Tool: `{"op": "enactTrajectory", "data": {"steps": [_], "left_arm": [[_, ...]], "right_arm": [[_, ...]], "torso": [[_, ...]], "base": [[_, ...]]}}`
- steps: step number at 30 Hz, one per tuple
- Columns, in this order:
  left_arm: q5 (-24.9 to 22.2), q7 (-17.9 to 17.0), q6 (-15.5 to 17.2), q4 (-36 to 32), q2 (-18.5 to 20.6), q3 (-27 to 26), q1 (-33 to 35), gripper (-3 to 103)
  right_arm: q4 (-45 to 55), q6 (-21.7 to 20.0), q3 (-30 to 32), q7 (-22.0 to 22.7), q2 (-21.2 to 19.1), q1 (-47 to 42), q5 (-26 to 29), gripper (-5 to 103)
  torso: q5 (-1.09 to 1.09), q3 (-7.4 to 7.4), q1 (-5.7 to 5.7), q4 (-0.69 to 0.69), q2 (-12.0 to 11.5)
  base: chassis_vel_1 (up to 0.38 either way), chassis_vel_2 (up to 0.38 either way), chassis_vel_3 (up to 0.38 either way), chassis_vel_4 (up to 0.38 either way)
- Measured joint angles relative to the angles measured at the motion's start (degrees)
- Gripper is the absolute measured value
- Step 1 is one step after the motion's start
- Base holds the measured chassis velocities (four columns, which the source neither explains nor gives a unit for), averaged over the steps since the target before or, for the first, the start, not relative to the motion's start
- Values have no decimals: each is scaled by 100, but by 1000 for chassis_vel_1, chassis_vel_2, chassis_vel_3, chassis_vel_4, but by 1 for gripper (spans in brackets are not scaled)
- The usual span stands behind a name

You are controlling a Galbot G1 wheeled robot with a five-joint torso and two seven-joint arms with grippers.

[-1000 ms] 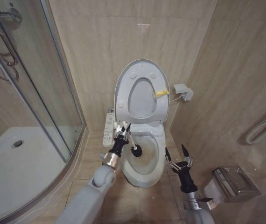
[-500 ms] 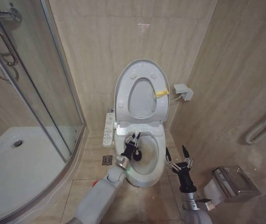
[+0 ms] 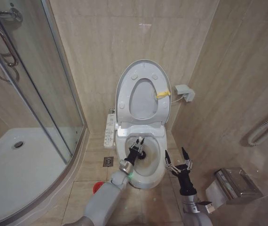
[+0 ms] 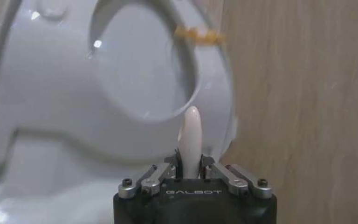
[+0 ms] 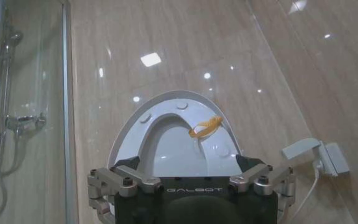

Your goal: Open the toilet lid, clean the toilet bowl with a toilet brush, close the toilet lid, and flush.

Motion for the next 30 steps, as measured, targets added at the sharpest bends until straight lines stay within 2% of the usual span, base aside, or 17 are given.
{"op": "enactTrajectory", "data": {"steps": [4,7,11,14,16,17,19,20,21,22,23,24,26,27,30], "left_arm": [[-467,15,-31,-186,-38,518,-361,21],[-507,13,-24,-186,-41,583,-404,21],[-749,-84,180,229,-27,1037,-574,21],[-816,-132,187,424,39,1224,-630,21],[-997,-258,218,433,199,1559,-770,21],[-1220,-406,351,275,349,1805,-907,21],[-1346,-488,456,158,416,1926,-991,21],[-1506,-611,614,-1,487,2062,-1109,21],[-1769,-827,956,-253,576,2276,-1322,21],[-1890,-910,1119,-332,605,2372,-1422,21],[-1890,-910,1119,-332,605,2372,-1422,21],[-2011,-973,1315,-382,639,2493,-1534,21],[-2112,-914,1511,-277,694,2783,-1667,21],[-2112,-914,1511,-277,694,2783,-1667,21],[-2123,-530,1430,-29,728,3075,-1775,21]], "right_arm": [[10,61,28,-46,45,-59,-2,100],[11,70,32,-51,52,-66,-2,100],[10,104,88,-69,96,-99,-2,100],[10,104,113,-69,95,-103,-1,100],[9,104,141,-69,95,-104,-1,100],[9,105,163,-69,107,-102,0,100],[9,104,165,-69,118,-99,1,100],[9,102,166,-66,137,-96,0,100],[-7,97,168,-52,174,-86,-1,100],[-33,96,170,-37,194,-81,-4,100],[-33,96,170,-37,194,-81,-4,100],[-80,93,179,-12,220,-74,-18,100],[-175,87,201,42,276,-67,-23,100],[-175,87,201,42,276,-67,-23,100],[-234,84,258,55,337,-60,-18,100]], "torso": [[0,0,0,-2,0],[0,0,0,-2,0],[0,0,0,3,0],[-1,-1,0,3,0],[-2,-1,-1,0,1],[-1,0,0,2,0],[-1,0,0,1,0],[0,0,0,1,0],[-1,0,0,-2,0],[-1,0,0,-3,0],[-1,0,0,-3,0],[-1,0,0,-3,0],[0,0,0,-2,0],[0,0,0,-2,0],[0,0,0,3,0]], "base": [[0,0,0,0],[0,0,0,0],[0,0,0,0],[0,0,0,0],[0,0,0,0],[0,0,0,0],[0,0,0,0],[0,0,0,0],[0,0,0,0],[0,0,0,0],[0,0,0,0],[0,0,0,0],[0,0,0,0],[0,0,0,0],[0,0,0,0]]}}
